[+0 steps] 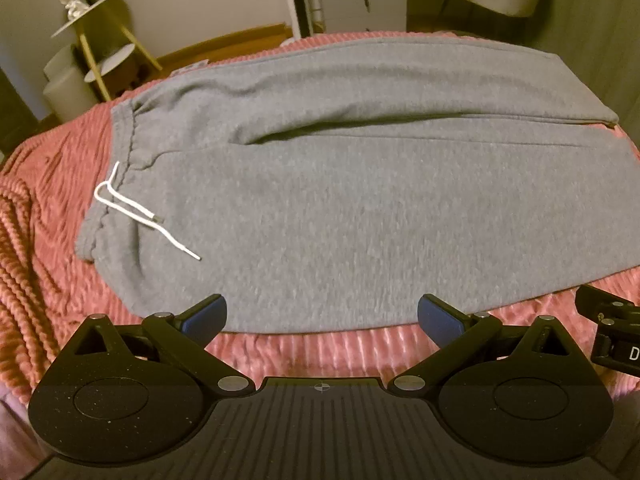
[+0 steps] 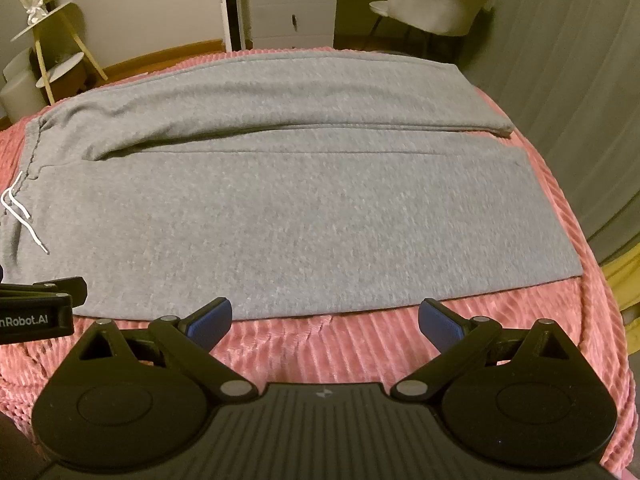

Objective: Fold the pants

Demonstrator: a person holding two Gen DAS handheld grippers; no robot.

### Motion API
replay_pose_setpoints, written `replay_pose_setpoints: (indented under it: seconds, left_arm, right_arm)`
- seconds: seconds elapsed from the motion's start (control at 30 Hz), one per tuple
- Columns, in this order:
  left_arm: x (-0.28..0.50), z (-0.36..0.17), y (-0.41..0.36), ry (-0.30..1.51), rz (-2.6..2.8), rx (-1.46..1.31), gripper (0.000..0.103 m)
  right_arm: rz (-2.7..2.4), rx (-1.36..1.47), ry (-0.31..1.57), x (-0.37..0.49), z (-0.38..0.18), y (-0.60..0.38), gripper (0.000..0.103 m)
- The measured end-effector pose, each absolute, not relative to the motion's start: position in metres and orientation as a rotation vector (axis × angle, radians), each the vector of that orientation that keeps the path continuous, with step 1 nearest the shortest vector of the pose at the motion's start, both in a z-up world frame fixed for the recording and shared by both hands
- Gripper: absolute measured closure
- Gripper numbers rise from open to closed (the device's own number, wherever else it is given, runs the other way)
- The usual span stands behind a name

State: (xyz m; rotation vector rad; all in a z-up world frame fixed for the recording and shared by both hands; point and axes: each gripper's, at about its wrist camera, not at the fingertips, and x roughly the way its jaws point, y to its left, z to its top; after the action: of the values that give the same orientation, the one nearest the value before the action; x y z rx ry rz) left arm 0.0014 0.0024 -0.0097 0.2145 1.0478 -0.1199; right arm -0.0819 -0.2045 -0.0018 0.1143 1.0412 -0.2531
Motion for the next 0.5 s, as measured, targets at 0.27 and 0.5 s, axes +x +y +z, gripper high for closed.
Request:
replay_pose_setpoints:
  seconds: [0.27,0.5]
  left_arm:
    - [0.0029,-0.0109,0.001,1.056,-0.12,0.218,0.0]
    - [0.0041,-0.0128,0.0009,1.061,-0.12,0.216,0.0]
  right_arm:
    - [-0.255,0.112,1.046,-0.0824,-0.0049,-0.2052,0.003]
    - [-0.259,0.114,1.045,-0.083,-0.0055,-0.2044,0.003]
